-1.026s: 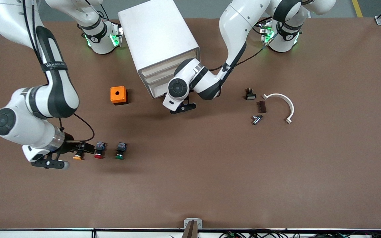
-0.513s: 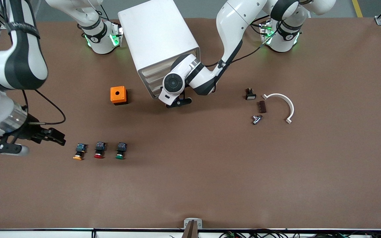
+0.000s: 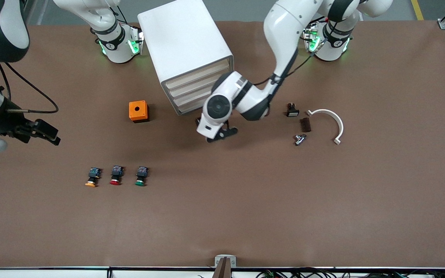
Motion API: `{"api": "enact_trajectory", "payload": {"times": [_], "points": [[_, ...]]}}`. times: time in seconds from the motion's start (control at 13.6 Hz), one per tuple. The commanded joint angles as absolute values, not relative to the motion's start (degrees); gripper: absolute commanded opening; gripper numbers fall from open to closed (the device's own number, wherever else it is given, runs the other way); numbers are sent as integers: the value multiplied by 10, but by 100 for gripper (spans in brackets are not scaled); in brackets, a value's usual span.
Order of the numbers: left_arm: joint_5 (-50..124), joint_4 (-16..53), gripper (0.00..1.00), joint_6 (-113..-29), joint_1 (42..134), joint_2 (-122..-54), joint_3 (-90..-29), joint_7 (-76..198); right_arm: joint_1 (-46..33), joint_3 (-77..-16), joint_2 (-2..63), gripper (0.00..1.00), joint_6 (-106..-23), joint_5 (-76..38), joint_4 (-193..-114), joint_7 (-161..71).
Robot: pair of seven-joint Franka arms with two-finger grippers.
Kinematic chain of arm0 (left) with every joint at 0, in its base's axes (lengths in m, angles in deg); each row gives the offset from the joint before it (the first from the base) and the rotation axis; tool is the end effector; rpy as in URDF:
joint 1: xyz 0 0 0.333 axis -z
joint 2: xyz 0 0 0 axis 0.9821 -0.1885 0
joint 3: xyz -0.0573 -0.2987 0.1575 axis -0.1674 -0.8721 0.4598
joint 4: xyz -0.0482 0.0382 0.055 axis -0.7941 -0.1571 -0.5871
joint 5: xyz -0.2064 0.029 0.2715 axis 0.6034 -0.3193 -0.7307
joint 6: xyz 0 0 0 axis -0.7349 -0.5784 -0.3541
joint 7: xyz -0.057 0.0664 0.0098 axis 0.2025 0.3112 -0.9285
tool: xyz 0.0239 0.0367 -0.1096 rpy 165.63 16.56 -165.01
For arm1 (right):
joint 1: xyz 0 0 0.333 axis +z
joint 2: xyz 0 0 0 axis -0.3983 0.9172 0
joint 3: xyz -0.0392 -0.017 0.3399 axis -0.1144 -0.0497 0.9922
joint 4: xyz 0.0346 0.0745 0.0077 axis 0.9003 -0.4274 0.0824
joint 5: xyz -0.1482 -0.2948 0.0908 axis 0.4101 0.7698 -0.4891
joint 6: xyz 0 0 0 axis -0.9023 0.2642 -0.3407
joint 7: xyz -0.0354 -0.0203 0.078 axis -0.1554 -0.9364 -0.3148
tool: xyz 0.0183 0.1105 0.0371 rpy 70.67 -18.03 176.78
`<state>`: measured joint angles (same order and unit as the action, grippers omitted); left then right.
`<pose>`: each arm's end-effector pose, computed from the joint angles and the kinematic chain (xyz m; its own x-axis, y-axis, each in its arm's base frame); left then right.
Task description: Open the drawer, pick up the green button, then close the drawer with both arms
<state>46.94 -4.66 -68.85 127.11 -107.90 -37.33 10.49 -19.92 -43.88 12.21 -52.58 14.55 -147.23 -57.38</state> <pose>0.4809 -0.5124 0.2871 0.9002 0.3454 -0.2652 0.3607 -0.9326 0.0098 0.5526 0.0161 0.6008 0.9868 -0.1235 0.1047 -0.1174 -0.9911 -0.0626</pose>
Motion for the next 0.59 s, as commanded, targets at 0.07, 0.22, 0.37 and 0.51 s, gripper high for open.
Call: {"api": "enact_trajectory", "payload": {"times": [0.07, 0.22, 0.37, 0.51], "points": [[362, -53, 99, -686, 1236, -1023, -316, 113, -217, -430, 104, 100, -446, 156, -1447, -582], [354, -53, 99, -686, 1207, -991, -301, 119, -222, -429, 88, 100, -422, 159, -1437, -583], [353, -52, 99, -685, 1163, -953, -302, 130, -222, -429, 68, 100, -417, 168, -1443, -583], [349, -49, 99, -670, 1133, -914, -301, 150, -222, -429, 58, 100, -409, 177, -1444, -584]]}}
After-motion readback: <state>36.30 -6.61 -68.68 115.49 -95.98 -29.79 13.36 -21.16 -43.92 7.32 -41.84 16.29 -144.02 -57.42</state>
